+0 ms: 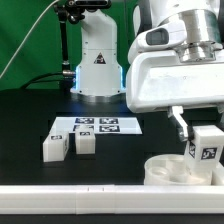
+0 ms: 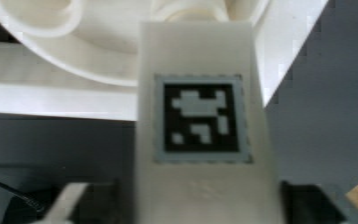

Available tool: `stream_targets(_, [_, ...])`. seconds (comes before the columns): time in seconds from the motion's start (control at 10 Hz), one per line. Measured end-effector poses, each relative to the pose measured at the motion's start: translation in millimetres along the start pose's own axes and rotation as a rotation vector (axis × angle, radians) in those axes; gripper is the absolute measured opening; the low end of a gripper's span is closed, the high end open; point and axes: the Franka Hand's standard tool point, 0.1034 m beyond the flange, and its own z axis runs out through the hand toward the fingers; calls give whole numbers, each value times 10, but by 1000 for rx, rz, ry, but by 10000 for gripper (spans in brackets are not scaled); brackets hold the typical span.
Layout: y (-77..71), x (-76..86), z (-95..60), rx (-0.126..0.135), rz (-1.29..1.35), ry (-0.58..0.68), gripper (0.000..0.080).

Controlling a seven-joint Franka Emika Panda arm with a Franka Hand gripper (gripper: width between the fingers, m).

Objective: Assemble stool

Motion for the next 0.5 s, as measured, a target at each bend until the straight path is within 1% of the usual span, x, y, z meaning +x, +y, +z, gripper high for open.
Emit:
stream_targets(0.1, [0,0,0,0,0,0,574])
stream_targets(0.2, [1,1,-1,0,0,0,574])
stream_targets(0.3, [4,9,-8,0,0,2,632])
stream_targets(0.5, [14,43,-47,0,2,-3,646])
